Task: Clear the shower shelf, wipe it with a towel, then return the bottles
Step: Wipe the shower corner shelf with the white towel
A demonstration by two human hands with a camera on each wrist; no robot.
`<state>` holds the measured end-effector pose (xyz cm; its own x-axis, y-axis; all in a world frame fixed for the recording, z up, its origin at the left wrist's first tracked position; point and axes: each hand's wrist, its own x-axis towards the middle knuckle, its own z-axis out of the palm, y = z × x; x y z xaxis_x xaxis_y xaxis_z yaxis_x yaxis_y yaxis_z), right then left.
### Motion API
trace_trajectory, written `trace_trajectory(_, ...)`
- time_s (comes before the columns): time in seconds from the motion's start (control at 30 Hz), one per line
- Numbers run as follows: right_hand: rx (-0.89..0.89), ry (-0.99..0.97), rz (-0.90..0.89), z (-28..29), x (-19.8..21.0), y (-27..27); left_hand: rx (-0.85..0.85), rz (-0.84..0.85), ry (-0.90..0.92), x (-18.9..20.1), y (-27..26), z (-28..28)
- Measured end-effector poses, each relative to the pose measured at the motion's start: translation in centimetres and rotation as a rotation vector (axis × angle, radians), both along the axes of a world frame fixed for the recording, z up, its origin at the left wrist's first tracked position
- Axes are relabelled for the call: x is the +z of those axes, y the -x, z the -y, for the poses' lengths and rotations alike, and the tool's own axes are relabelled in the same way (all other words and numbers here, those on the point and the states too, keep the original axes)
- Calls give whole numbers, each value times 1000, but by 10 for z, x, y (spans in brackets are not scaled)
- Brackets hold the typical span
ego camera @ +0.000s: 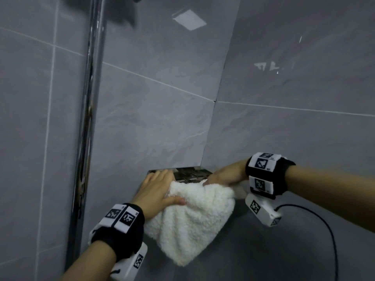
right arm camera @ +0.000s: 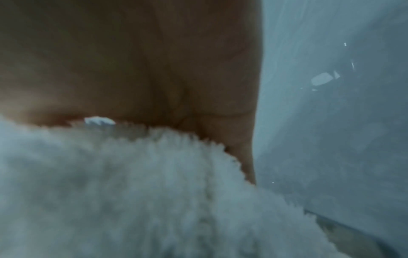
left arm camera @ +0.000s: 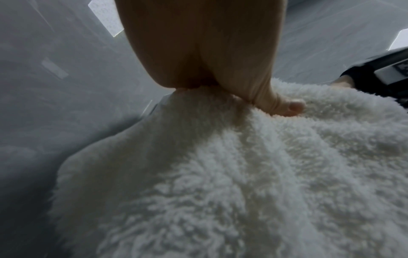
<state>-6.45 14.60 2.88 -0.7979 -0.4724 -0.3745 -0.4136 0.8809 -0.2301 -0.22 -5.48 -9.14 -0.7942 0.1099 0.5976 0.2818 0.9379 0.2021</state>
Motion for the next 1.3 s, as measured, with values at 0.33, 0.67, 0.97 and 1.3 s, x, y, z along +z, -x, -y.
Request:
trace_trajectory(0.33, 71, 521, -577, -76, -32, -49, -19, -8, -84, 0, -6, -4)
trace_trajectory(0.67, -316, 1288, -3, -67, -137, -72, -192, 75, 147, 27, -21, -61)
trace_trajectory(0.97, -253, 1418, 120, -45, -141, -85, -218, -32, -180, 30, -20, -84)
trace_trajectory(1.3, -124, 1506, -70, -51, -132, -114, -188, -305, -345, 43, -45, -96)
